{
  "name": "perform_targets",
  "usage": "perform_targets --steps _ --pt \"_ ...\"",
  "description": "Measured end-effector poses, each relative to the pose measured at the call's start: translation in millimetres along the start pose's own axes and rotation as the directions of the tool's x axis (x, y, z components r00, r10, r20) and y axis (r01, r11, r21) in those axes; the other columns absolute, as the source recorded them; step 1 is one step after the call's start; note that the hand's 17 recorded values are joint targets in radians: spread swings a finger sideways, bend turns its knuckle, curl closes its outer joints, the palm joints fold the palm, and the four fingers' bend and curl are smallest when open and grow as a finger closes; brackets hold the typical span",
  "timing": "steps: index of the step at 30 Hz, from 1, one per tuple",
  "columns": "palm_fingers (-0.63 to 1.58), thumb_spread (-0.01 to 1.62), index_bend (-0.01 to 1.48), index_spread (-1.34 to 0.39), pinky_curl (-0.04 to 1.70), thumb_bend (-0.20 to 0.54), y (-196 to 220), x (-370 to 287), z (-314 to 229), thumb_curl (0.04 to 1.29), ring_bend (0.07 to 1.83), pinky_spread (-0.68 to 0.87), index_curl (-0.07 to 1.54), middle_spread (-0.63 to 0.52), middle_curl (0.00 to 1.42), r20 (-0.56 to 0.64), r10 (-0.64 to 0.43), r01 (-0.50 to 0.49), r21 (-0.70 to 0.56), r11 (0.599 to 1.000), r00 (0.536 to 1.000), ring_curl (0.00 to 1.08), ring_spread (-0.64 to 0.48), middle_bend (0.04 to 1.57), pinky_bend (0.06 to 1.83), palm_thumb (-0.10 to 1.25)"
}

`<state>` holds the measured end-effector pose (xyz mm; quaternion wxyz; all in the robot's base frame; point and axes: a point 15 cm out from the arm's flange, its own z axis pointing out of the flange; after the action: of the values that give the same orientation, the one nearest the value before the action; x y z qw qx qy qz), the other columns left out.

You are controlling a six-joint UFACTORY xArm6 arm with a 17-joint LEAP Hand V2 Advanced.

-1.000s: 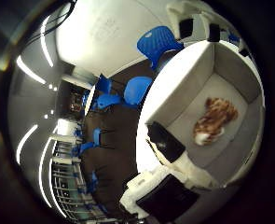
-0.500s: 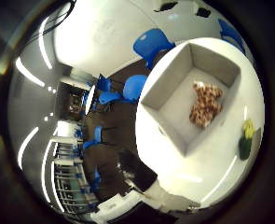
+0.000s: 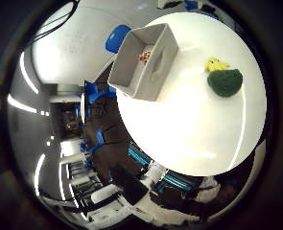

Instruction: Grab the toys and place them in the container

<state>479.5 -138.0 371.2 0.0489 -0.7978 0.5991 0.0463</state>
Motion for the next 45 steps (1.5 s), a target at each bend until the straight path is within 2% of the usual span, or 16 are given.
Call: perform_targets --steps 5,11,20,29,38,45 --pt "0.01 1.04 0.15 -0.41 0.35 -0.024 4.7 32.1 32.1 0.27 0.25 0.42 0.24 0.02 0.33 0.002 0.03 -0.03 -0.053 0.998 1.0 0.25 0.2 0.2 0.38 0.29" --pt "0.01 1.04 0.15 -0.41 0.33 -0.02 -18.9 65.5 78.4 0.28 0.25 0.42 0.24 0.02 0.33 -0.024 0.048 -0.049 -0.047 0.998 0.999 0.25 0.2 0.2 0.38 0.33" --pt "0.01 1.05 0.16 -0.4 0.32 -0.023 -44.1 78.8 121.0 0.28 0.24 0.42 0.25 0.02 0.32 -0.026 0.08 -0.081 -0.031 0.996 0.996 0.26 0.2 0.19 0.38 0.39" --pt "0.01 1.04 0.16 -0.4 0.32 -0.025 -47.1 78.2 152.7 0.28 0.24 0.43 0.26 0.03 0.32 -0.005 0.103 -0.103 -0.074 0.992 0.995 0.26 0.2 0.19 0.38 0.4" --pt "0.03 1.03 0.17 -0.39 0.32 -0.026 -58.7 82.2 163.3 0.28 0.23 0.44 0.27 0.03 0.31 -0.024 0.133 -0.134 -0.053 0.99 0.991 0.26 0.21 0.19 0.39 0.39" --pt "0.13 1.04 0.2 -0.33 0.31 -0.024 -52.9 77.4 138.9 0.28 0.2 0.46 0.3 0.08 0.3 -0.026 0.181 -0.182 -0.038 0.982 0.983 0.25 0.22 0.18 0.38 0.41"
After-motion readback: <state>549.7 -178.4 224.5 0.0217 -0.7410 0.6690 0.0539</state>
